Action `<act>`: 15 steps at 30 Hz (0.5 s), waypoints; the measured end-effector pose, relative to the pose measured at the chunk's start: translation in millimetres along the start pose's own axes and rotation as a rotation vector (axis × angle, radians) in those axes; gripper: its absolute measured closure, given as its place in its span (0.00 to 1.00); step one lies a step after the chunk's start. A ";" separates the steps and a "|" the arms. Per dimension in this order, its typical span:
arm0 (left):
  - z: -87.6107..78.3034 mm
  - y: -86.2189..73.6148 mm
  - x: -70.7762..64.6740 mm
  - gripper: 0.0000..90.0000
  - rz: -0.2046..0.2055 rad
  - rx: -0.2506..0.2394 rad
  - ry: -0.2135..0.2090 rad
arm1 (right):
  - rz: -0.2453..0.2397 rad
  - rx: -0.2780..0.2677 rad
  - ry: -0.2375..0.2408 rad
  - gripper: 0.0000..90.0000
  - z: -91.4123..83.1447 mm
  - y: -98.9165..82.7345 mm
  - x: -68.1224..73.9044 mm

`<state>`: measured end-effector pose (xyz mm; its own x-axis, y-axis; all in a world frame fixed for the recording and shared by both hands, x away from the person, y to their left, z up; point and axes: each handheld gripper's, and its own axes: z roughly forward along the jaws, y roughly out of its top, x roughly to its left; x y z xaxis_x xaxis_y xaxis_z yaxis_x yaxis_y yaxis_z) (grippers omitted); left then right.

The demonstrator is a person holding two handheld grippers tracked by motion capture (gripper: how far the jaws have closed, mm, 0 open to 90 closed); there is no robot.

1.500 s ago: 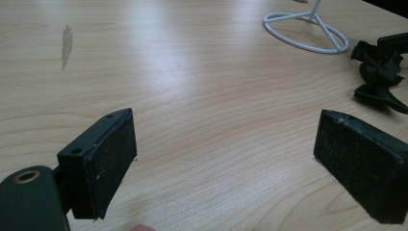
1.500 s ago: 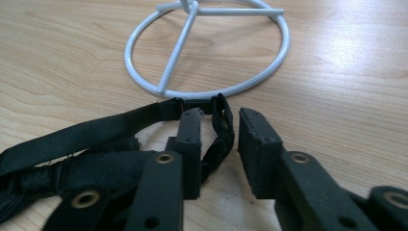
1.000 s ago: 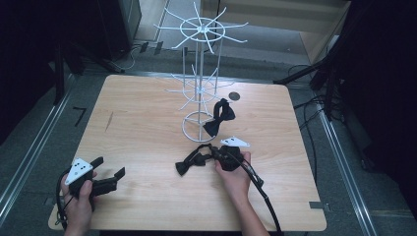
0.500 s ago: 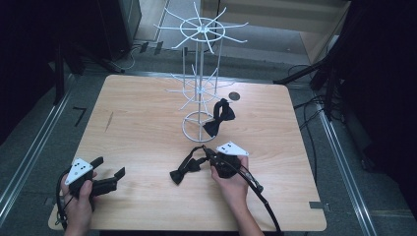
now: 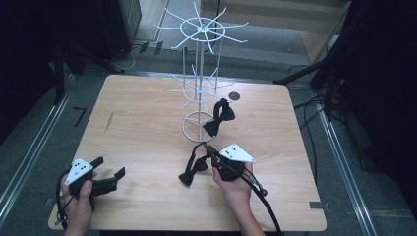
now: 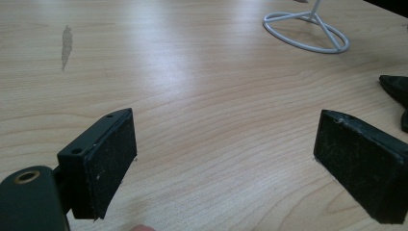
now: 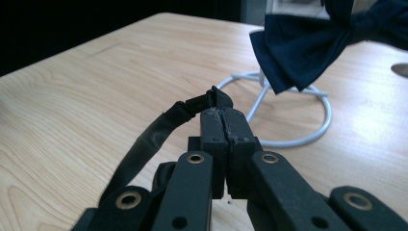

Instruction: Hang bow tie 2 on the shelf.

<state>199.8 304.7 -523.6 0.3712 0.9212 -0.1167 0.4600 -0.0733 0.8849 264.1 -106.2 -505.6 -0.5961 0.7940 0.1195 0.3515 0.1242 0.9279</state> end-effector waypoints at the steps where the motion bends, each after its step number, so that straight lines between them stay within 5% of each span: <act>1: 0.0 0.0 -0.1 0.10 0.000 0.000 0.000 | -0.009 -0.010 0.003 1.00 -1.0 0.6 0.4; 15: -0.1 -0.1 -0.3 0.09 0.001 0.002 -0.005 | -0.048 -0.116 0.020 1.00 -17.1 16.1 4.7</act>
<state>199.6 304.5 -523.6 0.3761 0.9191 -0.1177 0.4608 -0.0753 0.8843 254.6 -110.7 -484.1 -0.6251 0.7764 0.0801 0.2370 0.0910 0.9672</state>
